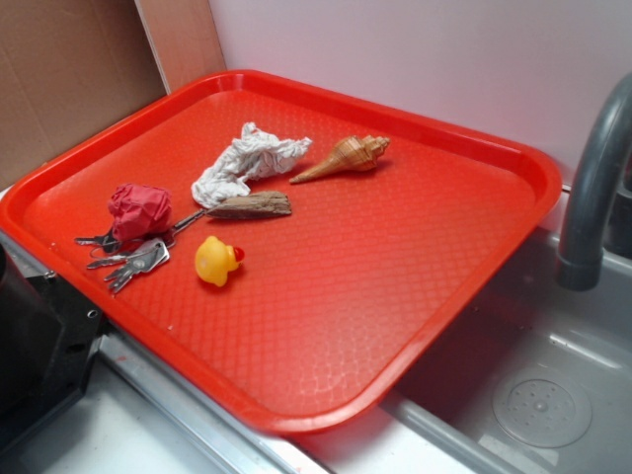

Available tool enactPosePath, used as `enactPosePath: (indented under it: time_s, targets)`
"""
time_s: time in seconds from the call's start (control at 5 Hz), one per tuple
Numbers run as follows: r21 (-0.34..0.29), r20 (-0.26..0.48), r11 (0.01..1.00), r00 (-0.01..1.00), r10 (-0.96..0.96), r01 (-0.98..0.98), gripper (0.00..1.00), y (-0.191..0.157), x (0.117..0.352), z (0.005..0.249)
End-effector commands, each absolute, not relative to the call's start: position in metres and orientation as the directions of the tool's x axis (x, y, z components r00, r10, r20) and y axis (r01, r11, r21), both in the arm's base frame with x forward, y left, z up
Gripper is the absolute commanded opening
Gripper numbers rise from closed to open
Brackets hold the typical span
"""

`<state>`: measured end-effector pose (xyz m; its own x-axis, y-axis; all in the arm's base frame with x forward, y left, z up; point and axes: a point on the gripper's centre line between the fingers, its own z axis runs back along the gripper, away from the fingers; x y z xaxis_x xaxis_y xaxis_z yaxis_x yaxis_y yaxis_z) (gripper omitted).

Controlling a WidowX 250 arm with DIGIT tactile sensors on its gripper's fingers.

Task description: Grab the white paper.

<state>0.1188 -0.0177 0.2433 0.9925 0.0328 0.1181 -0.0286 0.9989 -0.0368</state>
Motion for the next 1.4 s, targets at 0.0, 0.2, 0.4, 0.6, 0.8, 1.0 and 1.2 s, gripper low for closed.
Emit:
enactPosePath:
  time_s: [0.0, 0.2, 0.4, 0.6, 0.8, 1.0, 1.2]
  targets:
    - [-0.037, 0.118, 0.999, 0.992, 0.033, -0.029, 1.0, -0.018, 0.119, 0.243]
    - [0.076, 0.072, 0.996, 0.997, 0.033, -0.039, 1.0, -0.002, 0.169, 0.193]
    - [0.047, 0.123, 0.999, 0.992, 0.011, -0.017, 1.0, 0.005, 0.2, 0.146]
    - [0.03, 0.157, 0.982, 0.971, 0.182, -0.189, 1.0, 0.014, 0.222, 0.103]
    - [0.04, 0.115, 0.979, 0.974, 0.193, -0.198, 1.0, 0.026, 0.229, 0.065]
    - [0.107, 0.063, 0.981, 0.986, 0.154, -0.16, 1.0, 0.021, 0.243, 0.03]
    - [0.159, 0.004, 0.975, 0.988, 0.154, -0.153, 0.0, 0.025, 0.24, 0.024]
